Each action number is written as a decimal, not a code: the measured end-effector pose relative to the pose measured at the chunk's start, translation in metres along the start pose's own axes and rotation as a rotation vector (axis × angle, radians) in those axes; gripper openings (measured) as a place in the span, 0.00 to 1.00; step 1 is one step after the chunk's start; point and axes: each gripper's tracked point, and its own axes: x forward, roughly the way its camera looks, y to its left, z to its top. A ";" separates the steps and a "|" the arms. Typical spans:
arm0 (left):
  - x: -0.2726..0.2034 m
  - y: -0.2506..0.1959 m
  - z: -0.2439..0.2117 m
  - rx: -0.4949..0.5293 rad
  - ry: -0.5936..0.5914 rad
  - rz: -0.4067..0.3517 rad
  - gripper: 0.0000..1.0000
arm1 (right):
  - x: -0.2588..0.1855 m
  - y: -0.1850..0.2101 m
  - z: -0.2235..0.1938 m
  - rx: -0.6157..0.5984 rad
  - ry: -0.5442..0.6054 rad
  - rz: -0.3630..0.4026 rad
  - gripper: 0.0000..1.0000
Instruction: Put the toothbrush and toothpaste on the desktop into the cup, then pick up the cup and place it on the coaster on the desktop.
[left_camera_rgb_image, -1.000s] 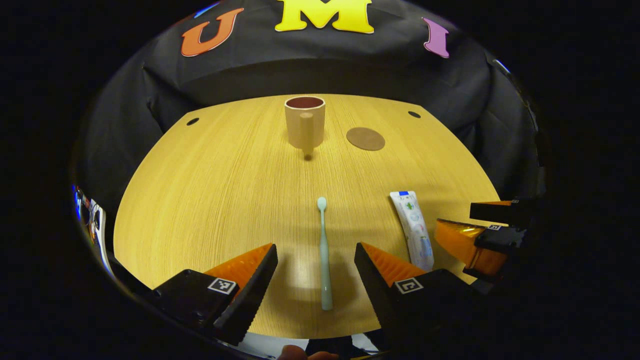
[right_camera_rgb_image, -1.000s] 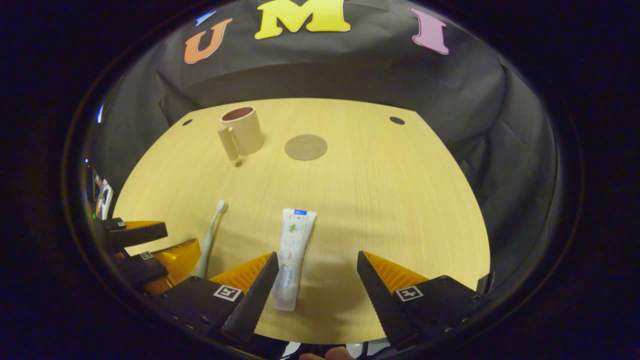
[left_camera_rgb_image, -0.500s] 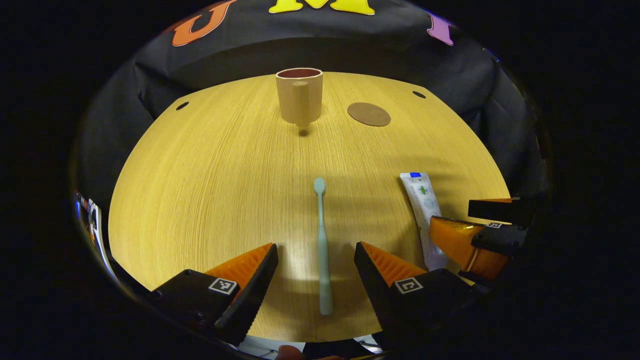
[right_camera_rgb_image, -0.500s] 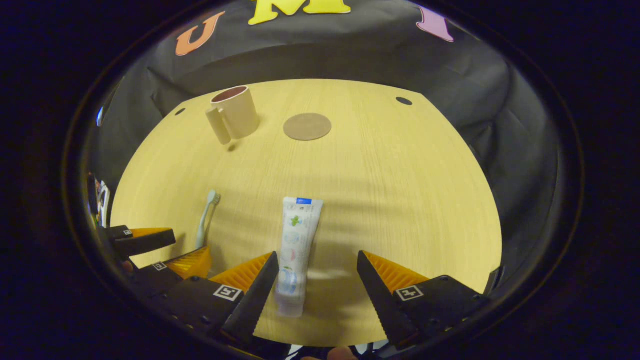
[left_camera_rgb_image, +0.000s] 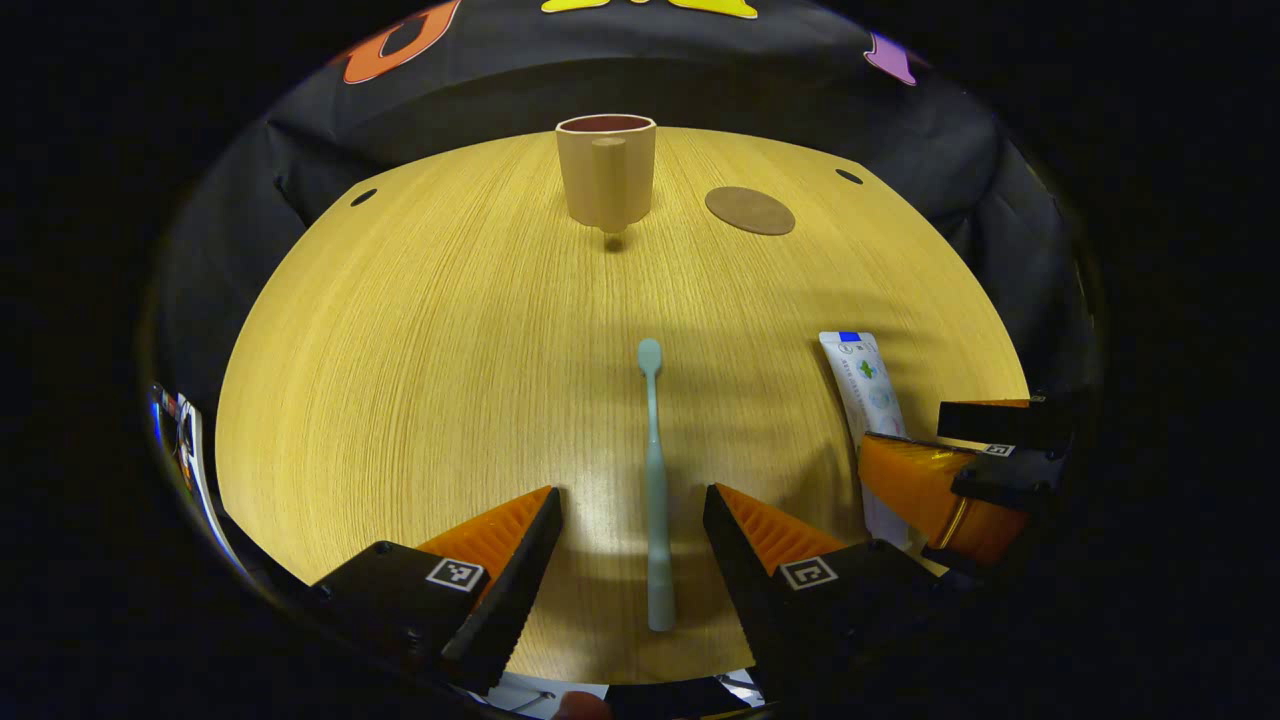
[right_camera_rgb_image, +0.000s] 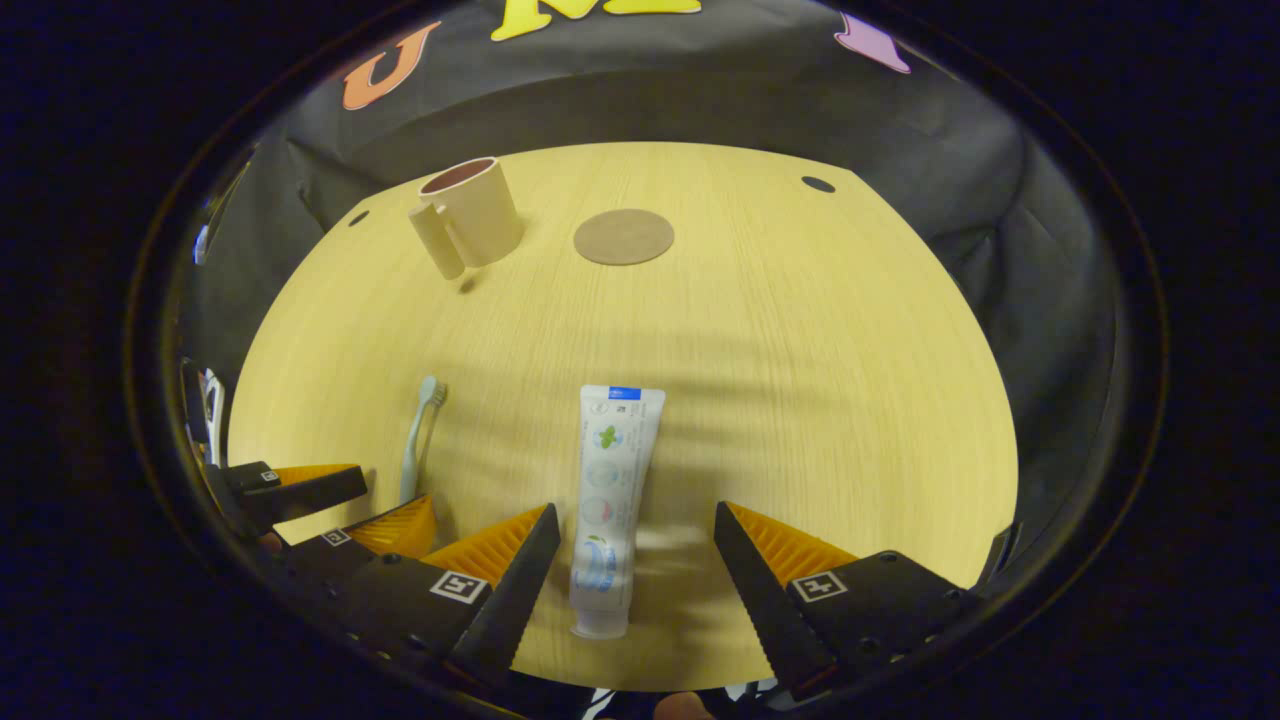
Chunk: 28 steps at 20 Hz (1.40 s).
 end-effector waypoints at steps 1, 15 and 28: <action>0.001 0.001 0.000 0.002 0.000 0.003 0.92 | 0.001 0.002 0.001 0.007 0.004 -0.001 0.92; 0.007 -0.003 0.003 0.015 0.028 0.010 0.80 | 0.011 0.012 -0.002 0.026 0.058 0.005 0.66; 0.009 -0.002 0.007 0.046 0.041 -0.002 0.41 | 0.014 0.011 -0.004 0.014 0.081 0.007 0.66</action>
